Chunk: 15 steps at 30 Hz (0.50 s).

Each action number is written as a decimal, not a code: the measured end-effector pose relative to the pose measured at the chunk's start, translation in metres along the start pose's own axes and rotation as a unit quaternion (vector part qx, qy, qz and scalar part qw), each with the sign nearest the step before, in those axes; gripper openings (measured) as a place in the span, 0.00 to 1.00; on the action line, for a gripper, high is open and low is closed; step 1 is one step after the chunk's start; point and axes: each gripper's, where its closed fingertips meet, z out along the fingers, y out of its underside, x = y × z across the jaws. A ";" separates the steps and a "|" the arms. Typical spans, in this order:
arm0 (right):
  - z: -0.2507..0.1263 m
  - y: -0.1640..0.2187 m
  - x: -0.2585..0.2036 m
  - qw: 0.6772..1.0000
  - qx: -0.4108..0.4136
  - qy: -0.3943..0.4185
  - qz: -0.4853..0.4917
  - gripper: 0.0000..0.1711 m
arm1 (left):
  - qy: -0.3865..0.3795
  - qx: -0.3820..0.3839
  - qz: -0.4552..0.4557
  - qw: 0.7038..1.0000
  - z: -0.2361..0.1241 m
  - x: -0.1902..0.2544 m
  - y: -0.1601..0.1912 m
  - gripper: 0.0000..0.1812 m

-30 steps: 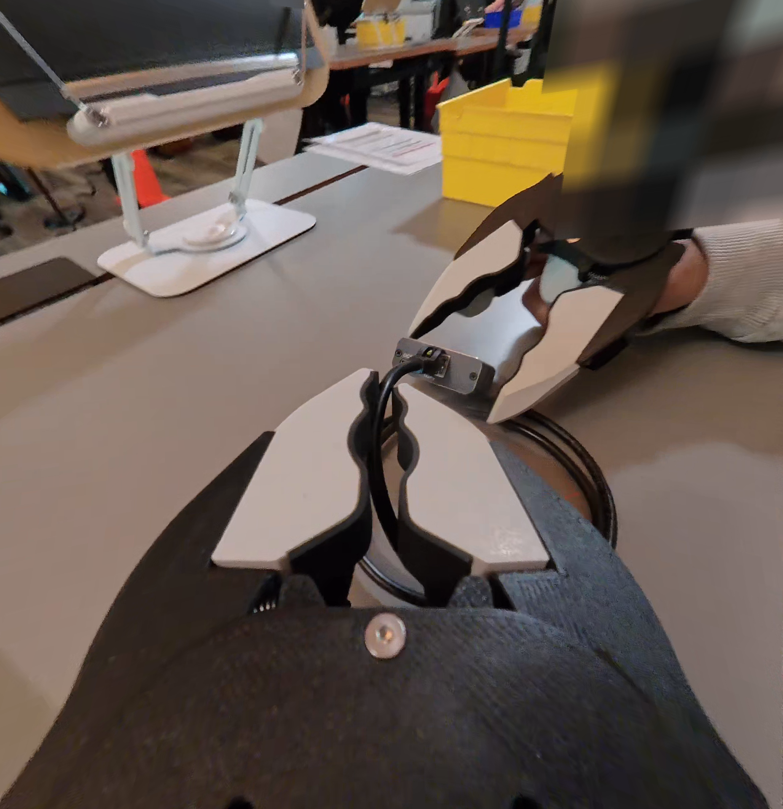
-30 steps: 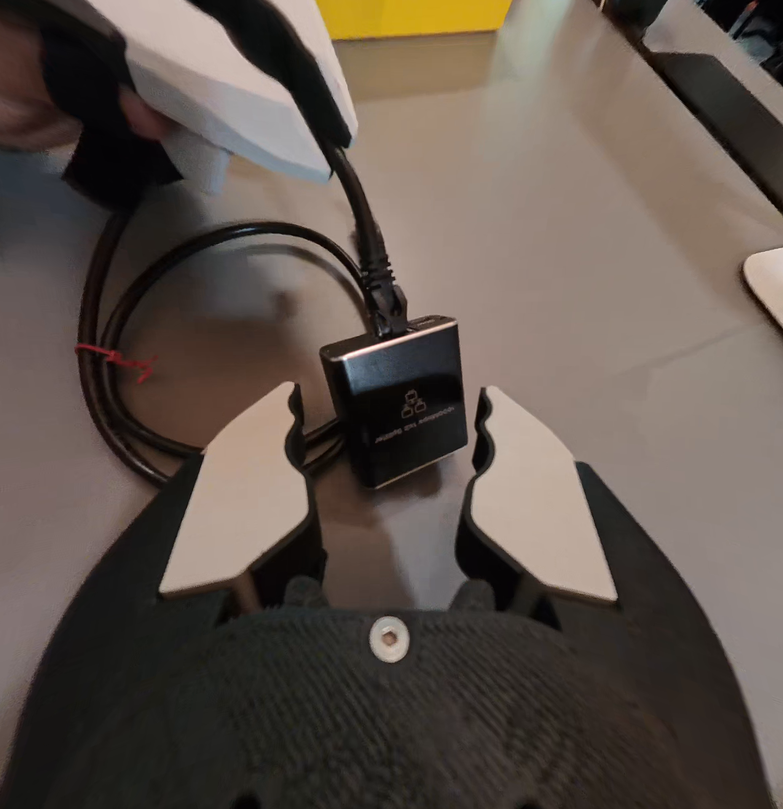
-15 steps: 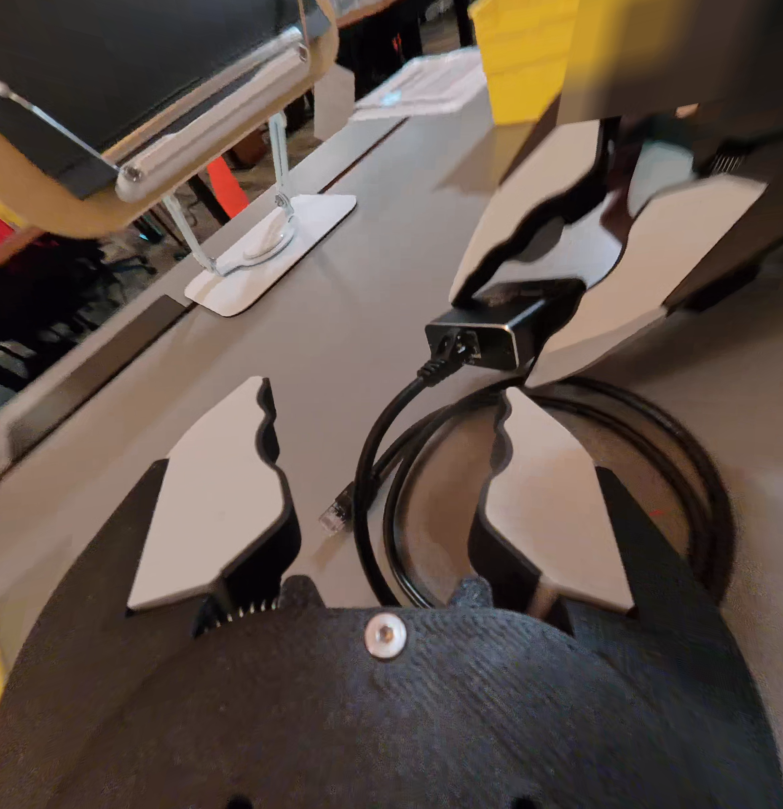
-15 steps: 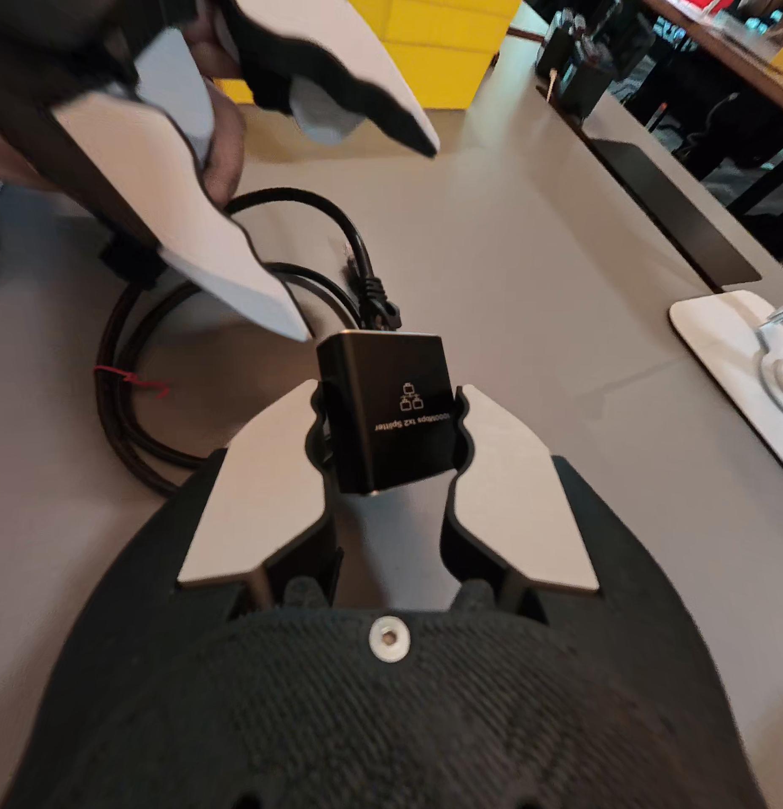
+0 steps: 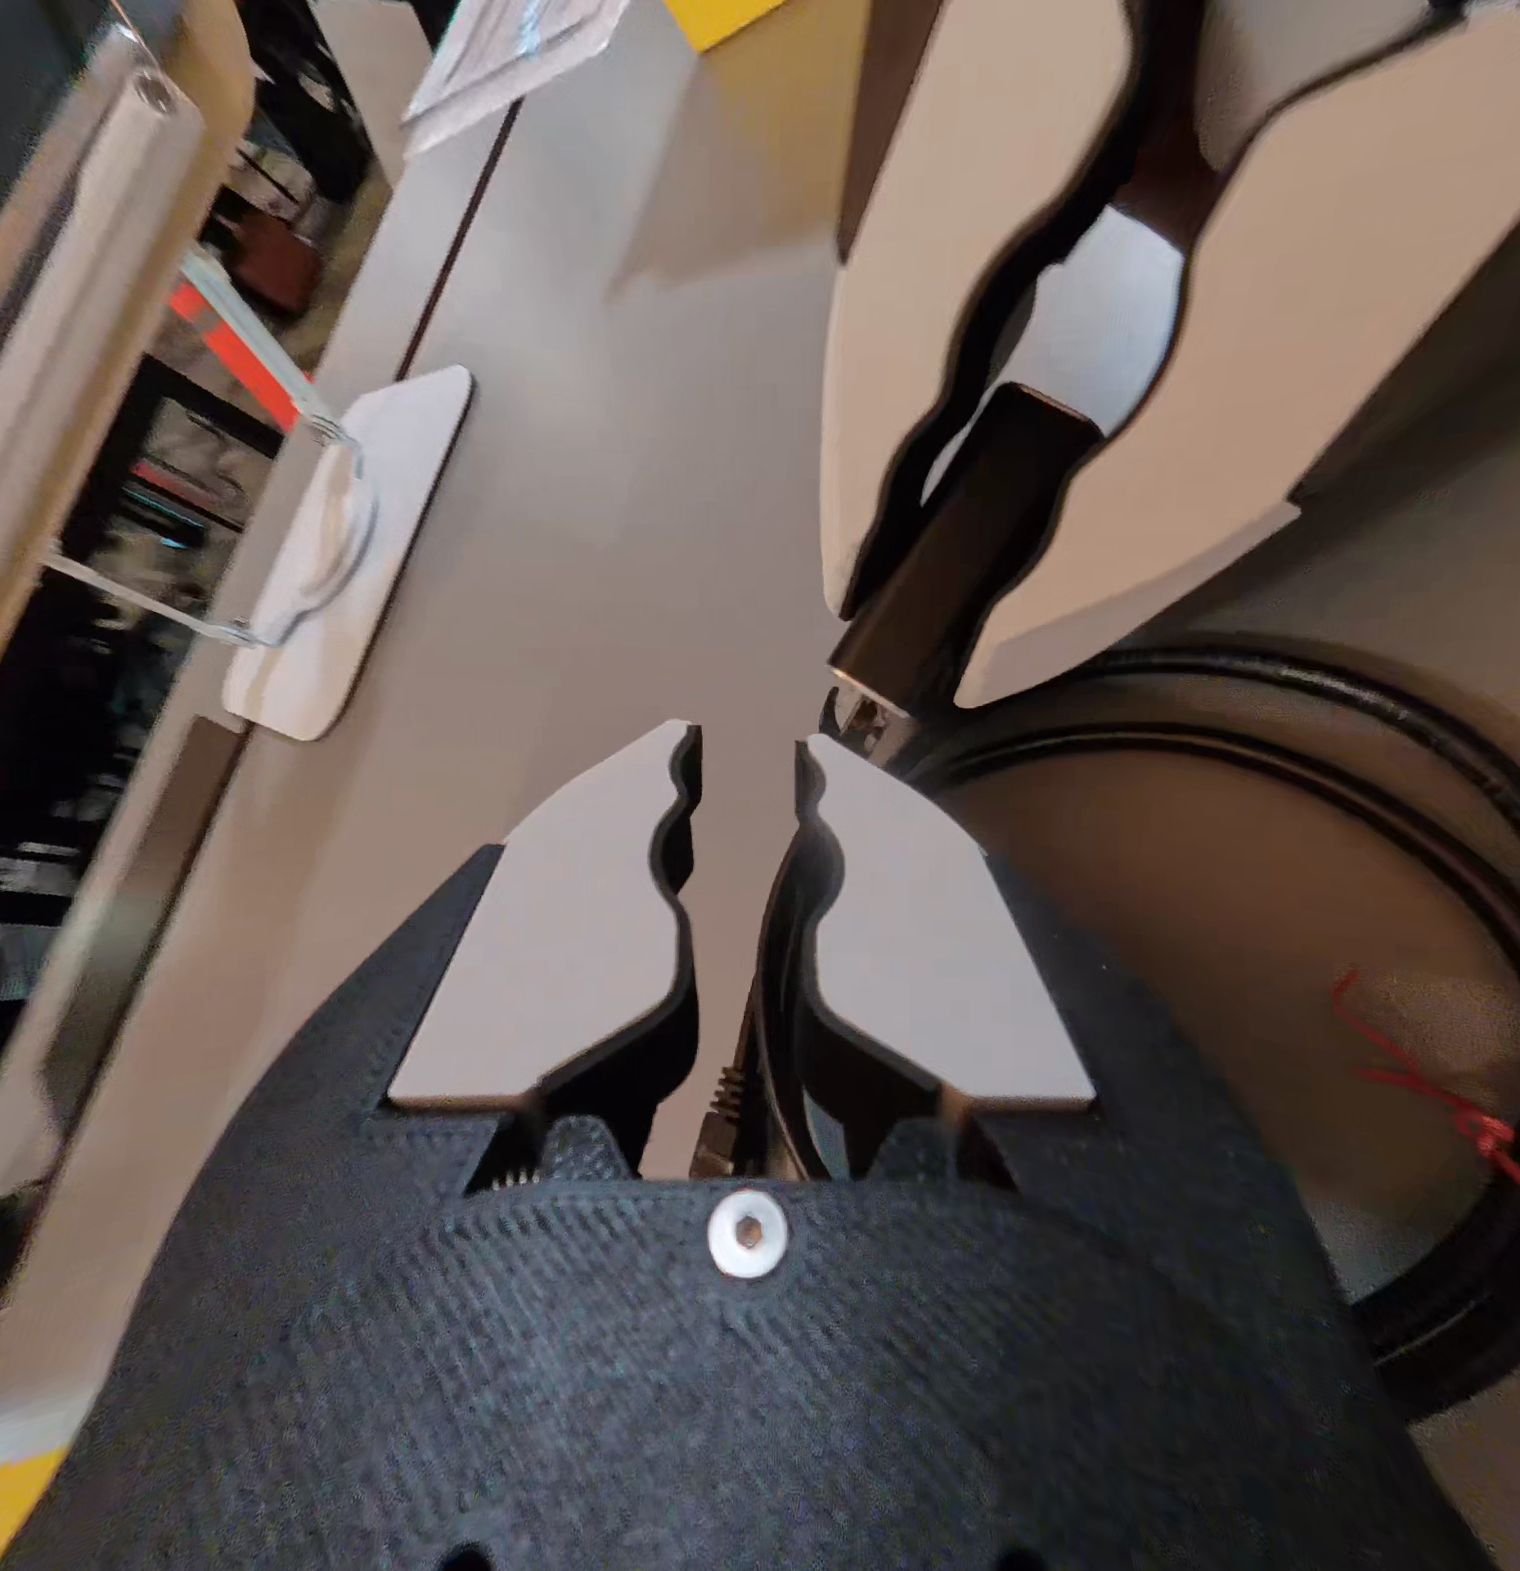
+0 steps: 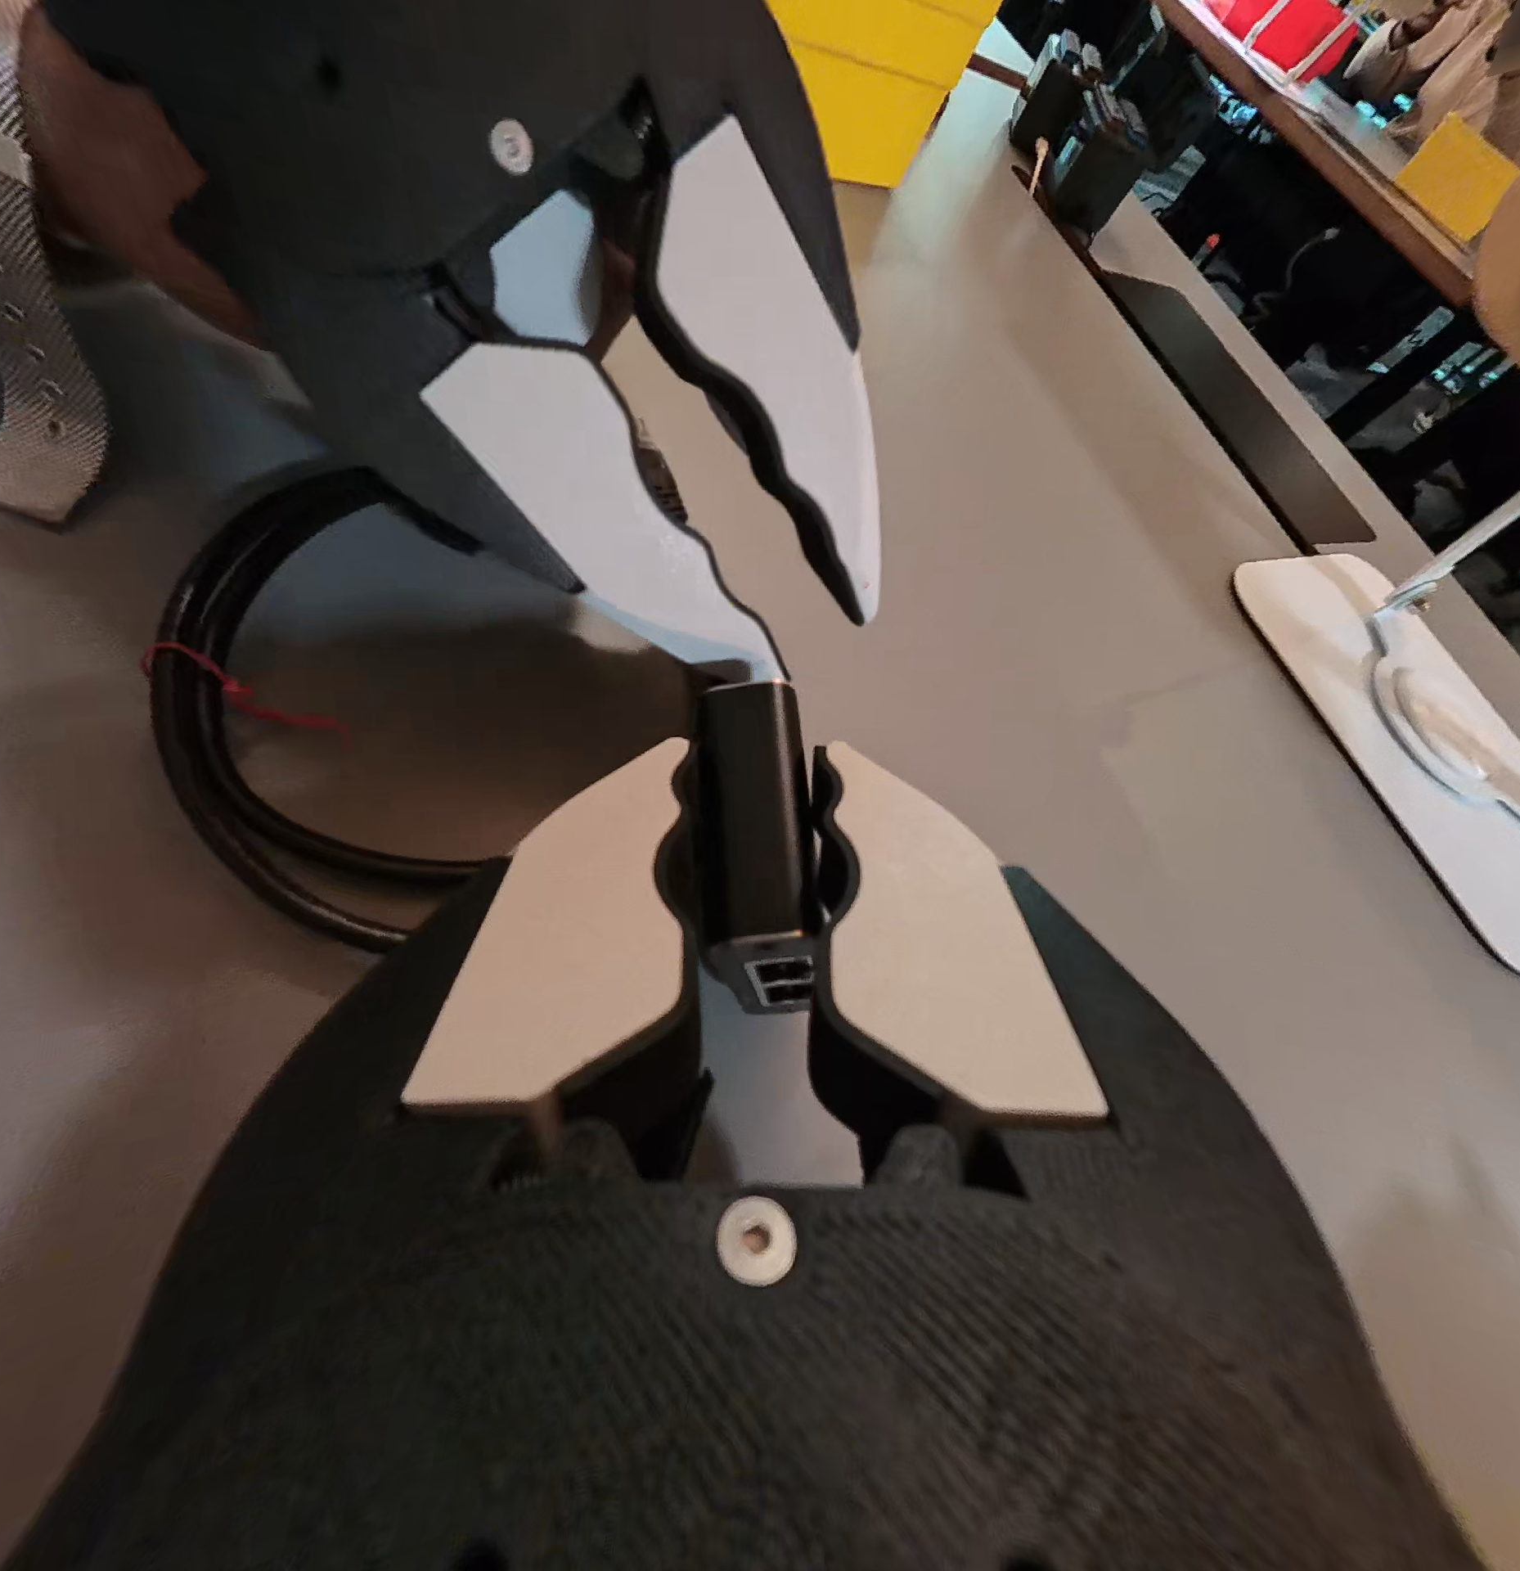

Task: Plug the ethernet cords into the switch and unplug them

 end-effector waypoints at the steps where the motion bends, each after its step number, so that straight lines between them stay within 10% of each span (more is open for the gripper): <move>1: -0.001 0.000 0.000 1.000 0.002 0.000 0.003 0.15 | 0.016 0.004 -0.020 1.000 0.001 0.001 -0.001 0.12; 8: -0.003 0.002 0.007 0.999 0.000 0.026 -0.018 0.14 | 0.117 0.014 -0.067 0.991 0.001 0.018 -0.001 0.26; 15: -0.009 -0.013 -0.006 0.997 0.049 -0.007 -0.056 0.14 | 0.095 -0.031 -0.011 0.995 0.011 0.028 0.007 0.16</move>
